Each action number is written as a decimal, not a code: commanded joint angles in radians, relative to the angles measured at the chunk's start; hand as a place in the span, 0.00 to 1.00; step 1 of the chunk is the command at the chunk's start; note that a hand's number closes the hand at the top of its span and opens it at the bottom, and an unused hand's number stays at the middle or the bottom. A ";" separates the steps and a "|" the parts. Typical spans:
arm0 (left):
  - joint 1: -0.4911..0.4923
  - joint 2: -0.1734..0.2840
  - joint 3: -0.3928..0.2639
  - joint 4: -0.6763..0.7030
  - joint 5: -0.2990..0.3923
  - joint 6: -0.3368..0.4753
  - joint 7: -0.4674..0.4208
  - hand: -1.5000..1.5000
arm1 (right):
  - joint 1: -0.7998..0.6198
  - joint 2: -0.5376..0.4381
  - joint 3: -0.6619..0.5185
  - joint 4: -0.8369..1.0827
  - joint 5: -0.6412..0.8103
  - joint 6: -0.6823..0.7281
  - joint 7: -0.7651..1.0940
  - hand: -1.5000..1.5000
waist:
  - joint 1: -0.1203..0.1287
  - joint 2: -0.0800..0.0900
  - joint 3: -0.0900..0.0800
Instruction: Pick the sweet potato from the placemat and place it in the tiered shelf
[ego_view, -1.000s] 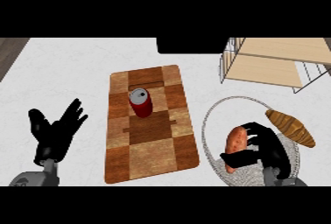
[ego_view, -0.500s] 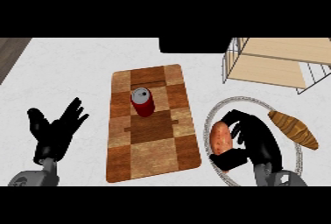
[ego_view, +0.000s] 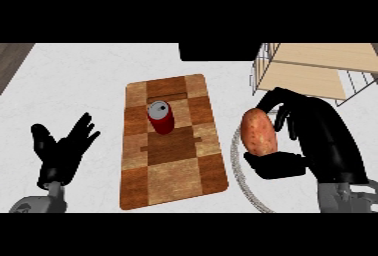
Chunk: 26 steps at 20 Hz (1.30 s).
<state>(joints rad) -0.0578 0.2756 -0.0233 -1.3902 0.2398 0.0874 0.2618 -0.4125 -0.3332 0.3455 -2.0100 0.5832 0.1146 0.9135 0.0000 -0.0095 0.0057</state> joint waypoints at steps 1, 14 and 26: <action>-0.019 -0.001 -0.003 0.036 -0.006 0.002 0.046 0.50 | -0.140 -0.044 -0.127 -0.117 -0.028 0.098 0.130 1.00 | -0.009 0.005 -0.007; 0.066 -0.019 -0.004 0.002 -0.015 -0.023 0.012 0.50 | -0.451 -0.229 -0.480 0.106 -0.247 0.248 0.161 1.00 | 0.002 0.007 -0.006; 0.011 -0.017 0.009 0.018 -0.031 -0.034 0.038 0.50 | -0.731 -0.372 -0.555 0.611 -0.234 0.266 -0.072 1.00 | 0.014 0.012 -0.006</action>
<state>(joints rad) -0.0727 0.2635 0.0002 -1.3802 0.2196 0.0576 0.2689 -1.1021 -0.6591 -0.1786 -1.5321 0.3592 0.3482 0.9082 0.0131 -0.0032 0.0049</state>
